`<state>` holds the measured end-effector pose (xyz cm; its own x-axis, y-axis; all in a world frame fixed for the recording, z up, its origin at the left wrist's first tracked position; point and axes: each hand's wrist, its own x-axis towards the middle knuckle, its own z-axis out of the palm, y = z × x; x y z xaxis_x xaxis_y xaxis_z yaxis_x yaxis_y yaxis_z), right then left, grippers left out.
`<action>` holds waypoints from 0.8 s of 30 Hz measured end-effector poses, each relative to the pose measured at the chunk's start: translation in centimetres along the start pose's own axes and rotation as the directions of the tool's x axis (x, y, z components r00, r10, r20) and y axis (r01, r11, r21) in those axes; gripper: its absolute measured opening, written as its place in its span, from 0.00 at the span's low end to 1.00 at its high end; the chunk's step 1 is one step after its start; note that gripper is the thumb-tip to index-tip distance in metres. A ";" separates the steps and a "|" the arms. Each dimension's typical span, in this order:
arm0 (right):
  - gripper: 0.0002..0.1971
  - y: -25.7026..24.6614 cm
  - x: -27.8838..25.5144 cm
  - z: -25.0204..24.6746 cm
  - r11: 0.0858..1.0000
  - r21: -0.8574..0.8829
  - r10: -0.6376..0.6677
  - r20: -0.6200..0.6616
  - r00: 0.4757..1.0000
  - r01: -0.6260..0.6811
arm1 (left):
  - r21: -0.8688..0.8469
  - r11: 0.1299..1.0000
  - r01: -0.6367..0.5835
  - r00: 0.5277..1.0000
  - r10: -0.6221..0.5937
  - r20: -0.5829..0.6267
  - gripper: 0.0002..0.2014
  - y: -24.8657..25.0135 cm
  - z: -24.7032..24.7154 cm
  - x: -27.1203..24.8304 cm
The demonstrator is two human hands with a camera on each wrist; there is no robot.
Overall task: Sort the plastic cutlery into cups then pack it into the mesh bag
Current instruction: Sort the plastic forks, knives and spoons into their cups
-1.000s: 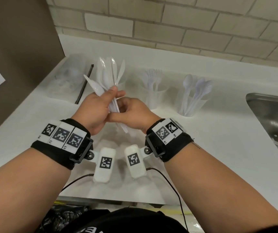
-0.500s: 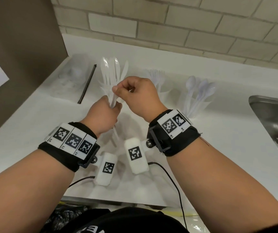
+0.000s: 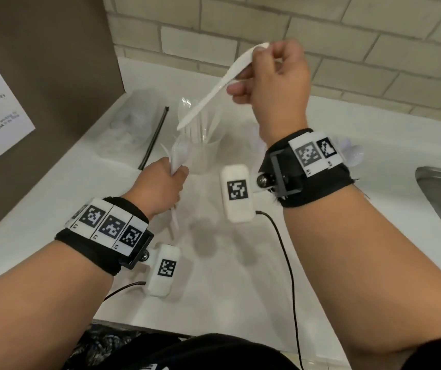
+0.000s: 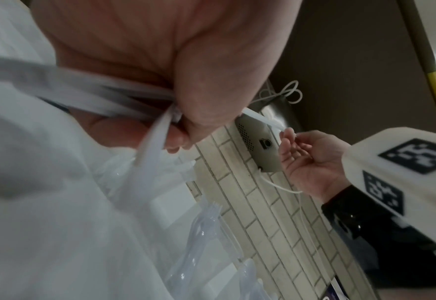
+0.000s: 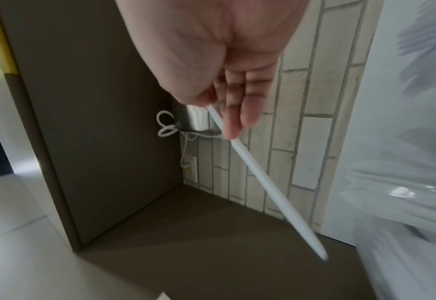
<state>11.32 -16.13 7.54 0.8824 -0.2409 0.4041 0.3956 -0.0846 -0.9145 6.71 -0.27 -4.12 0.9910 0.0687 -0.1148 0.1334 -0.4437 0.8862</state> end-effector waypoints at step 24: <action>0.15 6.2 -2.9 -1.5 0.960 -0.265 0.119 0.677 0.727 0.089 | -0.305 0.952 -0.039 0.960 0.121 0.254 0.11 0.8 0.3 -1.0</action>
<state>10.86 -17.42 0.66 0.8606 0.4690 0.1987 0.3911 -0.3586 -0.8476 5.85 -0.97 -3.39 0.9696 -0.2146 -0.1173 0.0853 -0.1525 0.9846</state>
